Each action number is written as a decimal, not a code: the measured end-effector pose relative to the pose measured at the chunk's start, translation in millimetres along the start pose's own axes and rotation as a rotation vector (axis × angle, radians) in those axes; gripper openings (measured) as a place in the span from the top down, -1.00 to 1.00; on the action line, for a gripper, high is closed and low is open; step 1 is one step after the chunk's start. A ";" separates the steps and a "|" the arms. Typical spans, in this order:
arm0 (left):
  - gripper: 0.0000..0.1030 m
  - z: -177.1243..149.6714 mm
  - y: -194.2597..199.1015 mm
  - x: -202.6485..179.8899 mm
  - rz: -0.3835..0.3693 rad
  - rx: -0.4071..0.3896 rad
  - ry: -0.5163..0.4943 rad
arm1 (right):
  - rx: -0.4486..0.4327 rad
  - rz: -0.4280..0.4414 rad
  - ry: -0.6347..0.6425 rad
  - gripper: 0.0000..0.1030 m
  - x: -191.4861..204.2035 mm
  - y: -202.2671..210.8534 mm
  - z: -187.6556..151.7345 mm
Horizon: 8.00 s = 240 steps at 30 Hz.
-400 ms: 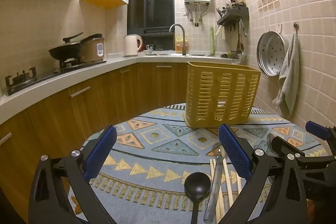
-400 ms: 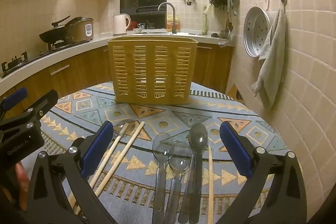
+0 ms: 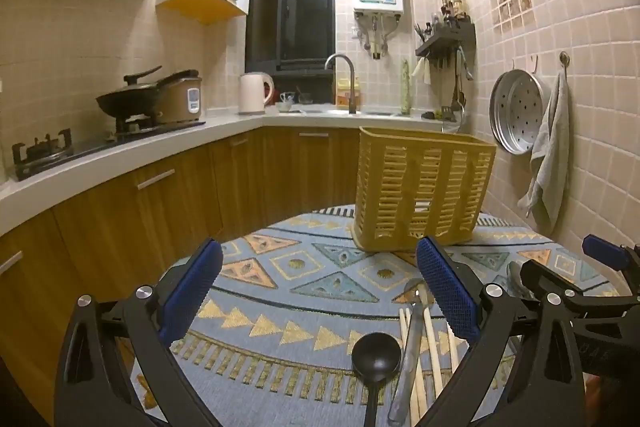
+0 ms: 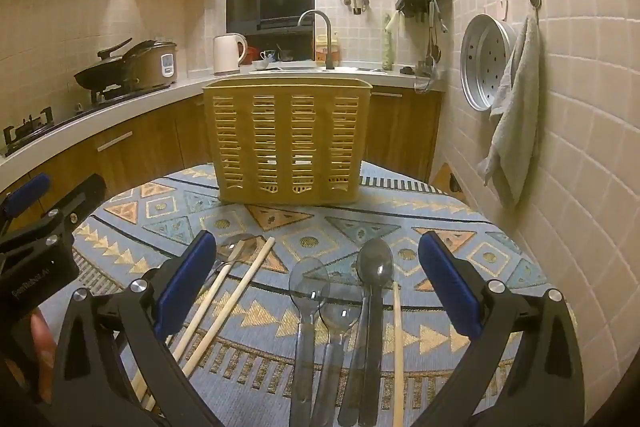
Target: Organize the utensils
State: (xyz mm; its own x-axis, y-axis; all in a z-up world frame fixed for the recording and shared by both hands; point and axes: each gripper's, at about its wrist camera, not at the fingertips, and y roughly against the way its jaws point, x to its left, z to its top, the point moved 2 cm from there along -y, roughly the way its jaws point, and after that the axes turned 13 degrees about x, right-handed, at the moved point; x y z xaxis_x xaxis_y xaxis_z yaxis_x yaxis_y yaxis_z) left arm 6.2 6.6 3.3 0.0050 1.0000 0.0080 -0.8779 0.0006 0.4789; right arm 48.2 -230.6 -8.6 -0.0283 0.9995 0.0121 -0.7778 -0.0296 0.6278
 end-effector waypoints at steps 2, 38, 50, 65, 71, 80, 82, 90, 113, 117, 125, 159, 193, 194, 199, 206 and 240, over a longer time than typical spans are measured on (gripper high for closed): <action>-0.84 -0.1 2.2 -0.9 0.005 -0.017 -0.007 | -0.021 0.002 0.001 -0.88 2.0 9.7 -2.8; -0.84 -1.4 3.6 -7.6 0.008 -0.021 -0.009 | -0.011 0.004 0.009 -0.88 5.0 8.8 -4.4; -0.84 -1.3 3.7 -7.7 0.006 -0.024 -0.007 | -0.011 0.008 0.040 -0.88 11.4 7.9 -5.7; -0.84 -2.8 1.8 -10.3 -0.007 -0.017 -0.014 | -0.012 0.003 0.042 -0.88 12.0 8.5 -5.2; -0.84 -2.1 -5.6 -1.4 -0.048 0.031 0.018 | 0.027 0.029 -0.034 -0.88 -4.0 3.7 0.2; -0.38 8.0 -46.6 36.3 -0.231 0.409 0.020 | 0.135 -0.023 -0.060 -0.73 -27.2 5.2 16.1; -0.24 6.1 -56.5 42.0 -0.298 0.506 0.020 | 0.180 -0.012 -0.044 -0.68 -27.9 4.5 18.9; 0.07 -18.0 -72.6 10.6 -0.468 0.826 -0.084 | 0.416 0.078 -0.011 -0.35 -40.1 -10.8 23.8; 0.90 -28.6 -96.6 -21.4 -0.294 0.920 -0.213 | 0.877 0.324 -0.061 0.43 -51.1 -73.9 7.8; 0.90 -26.5 -98.3 -22.6 -0.299 0.909 -0.199 | 0.909 0.317 -0.041 0.57 -42.5 -78.6 1.3; 0.90 -22.6 -100.5 -19.7 -0.324 0.897 -0.180 | 0.950 0.248 0.009 0.61 -27.1 -85.9 -2.2; 0.91 141.9 -56.5 -16.0 -0.490 0.201 0.084 | 0.246 0.383 0.024 0.80 -30.2 -0.5 130.9; 0.90 165.1 -173.9 -52.1 -0.356 0.011 0.112 | -0.118 0.166 -0.063 0.80 -52.1 -118.2 206.0; 0.90 164.5 -172.8 -50.9 -0.355 0.012 0.114 | -0.107 0.172 -0.062 0.80 -52.8 -118.5 204.4; 0.68 160.7 -168.5 -46.4 -0.371 0.035 0.121 | -0.061 0.209 -0.079 0.77 -57.8 -114.8 196.5; 0.67 155.4 -156.5 -39.4 -0.383 0.058 0.125 | -0.032 0.220 -0.076 0.56 -62.5 -99.5 179.9; 0.52 24.4 -112.9 -59.2 -0.506 0.842 -0.216 | 0.636 0.298 -0.095 0.30 -32.1 -67.0 43.1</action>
State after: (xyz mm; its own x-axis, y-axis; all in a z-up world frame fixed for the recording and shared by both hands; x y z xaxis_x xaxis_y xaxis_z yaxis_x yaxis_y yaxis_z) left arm 116.7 -52.9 -29.8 0.4441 0.8608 -0.2488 -0.1249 0.3344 0.9341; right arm 128.3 -260.3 -17.5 -0.1057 0.9470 0.3034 -0.2271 -0.3200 0.9198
